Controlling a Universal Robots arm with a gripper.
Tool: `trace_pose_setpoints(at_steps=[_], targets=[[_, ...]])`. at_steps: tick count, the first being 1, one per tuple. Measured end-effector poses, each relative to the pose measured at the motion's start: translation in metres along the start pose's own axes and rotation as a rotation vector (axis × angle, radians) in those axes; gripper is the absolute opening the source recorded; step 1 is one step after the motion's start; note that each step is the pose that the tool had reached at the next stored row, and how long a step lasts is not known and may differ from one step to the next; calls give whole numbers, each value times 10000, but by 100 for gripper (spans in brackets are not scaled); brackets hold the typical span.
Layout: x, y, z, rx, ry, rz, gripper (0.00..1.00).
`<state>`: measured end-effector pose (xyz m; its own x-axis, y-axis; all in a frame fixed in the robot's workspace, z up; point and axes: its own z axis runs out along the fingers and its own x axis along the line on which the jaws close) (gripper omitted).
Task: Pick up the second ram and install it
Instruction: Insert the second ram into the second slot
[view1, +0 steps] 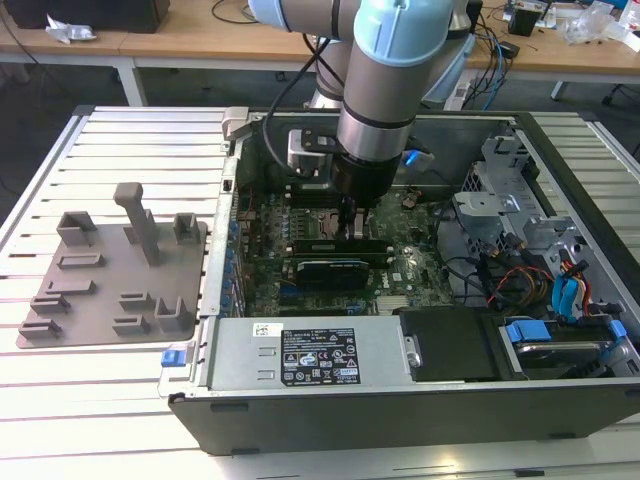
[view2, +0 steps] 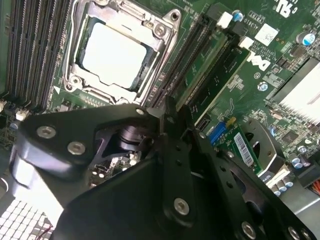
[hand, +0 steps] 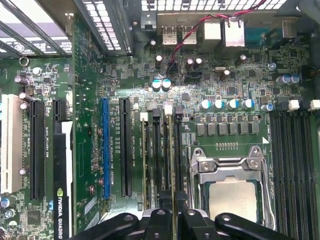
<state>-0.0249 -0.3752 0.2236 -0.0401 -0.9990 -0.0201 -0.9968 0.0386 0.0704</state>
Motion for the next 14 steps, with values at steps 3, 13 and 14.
trace_pose_setpoints(at_steps=[3, 13, 14], targets=[[-3, 9, -131, 2, -1, -1, 21], [-75, 36, -485, 8, 54, 3, 10], [-75, 37, -485, 8, 54, 3, 10]])
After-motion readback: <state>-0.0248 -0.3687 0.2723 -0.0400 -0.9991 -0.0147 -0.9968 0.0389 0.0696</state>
